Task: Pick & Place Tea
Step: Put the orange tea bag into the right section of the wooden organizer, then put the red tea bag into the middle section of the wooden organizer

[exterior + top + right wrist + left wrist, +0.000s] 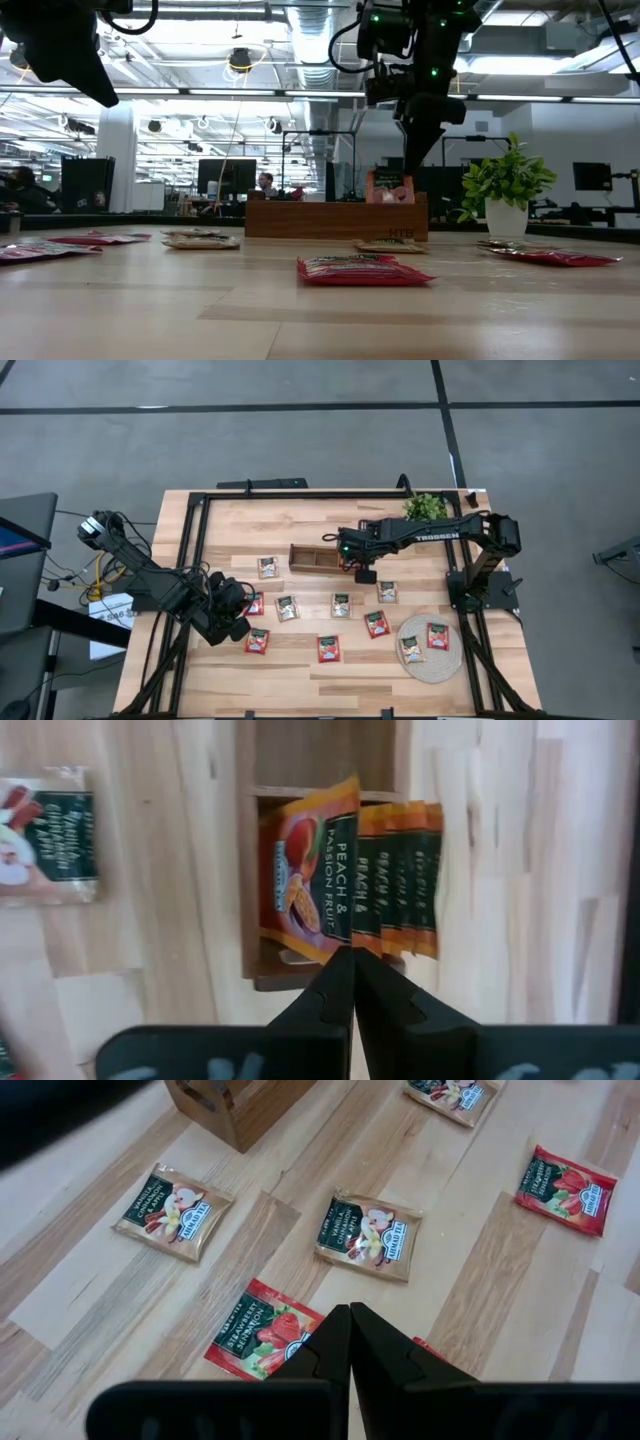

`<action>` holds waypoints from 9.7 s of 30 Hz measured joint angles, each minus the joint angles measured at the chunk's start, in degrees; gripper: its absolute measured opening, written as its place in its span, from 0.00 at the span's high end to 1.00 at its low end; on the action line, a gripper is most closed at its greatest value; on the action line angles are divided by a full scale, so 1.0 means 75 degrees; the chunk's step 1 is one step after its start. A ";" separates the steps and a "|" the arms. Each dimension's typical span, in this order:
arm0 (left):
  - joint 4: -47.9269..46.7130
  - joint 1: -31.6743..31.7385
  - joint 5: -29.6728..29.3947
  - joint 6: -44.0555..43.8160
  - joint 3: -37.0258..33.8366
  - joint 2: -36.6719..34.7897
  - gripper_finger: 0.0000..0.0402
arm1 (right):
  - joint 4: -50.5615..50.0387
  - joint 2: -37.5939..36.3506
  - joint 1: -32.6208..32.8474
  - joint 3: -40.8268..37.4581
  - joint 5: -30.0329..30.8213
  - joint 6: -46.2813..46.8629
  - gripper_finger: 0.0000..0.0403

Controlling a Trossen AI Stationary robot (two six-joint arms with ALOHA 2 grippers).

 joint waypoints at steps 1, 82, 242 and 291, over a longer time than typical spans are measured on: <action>0.0002 -0.0001 0.0000 0.0000 0.0001 0.0000 1.00 | 0.0011 0.0000 -0.0003 0.0001 -0.0038 0.0002 0.98; 0.0428 -0.0001 -0.0325 -0.0166 -0.0001 0.0000 1.00 | -0.0307 -0.3873 0.6322 -0.5247 -0.2270 0.8230 0.73; 0.8312 0.4497 0.3255 0.6820 0.1246 0.2594 0.93 | -0.1776 0.0627 0.1341 0.4491 -0.1332 0.0410 1.00; 0.7378 0.4892 0.2467 0.7033 0.1223 0.2638 1.00 | -0.3652 0.0594 0.1041 0.4682 -0.1505 0.0207 0.84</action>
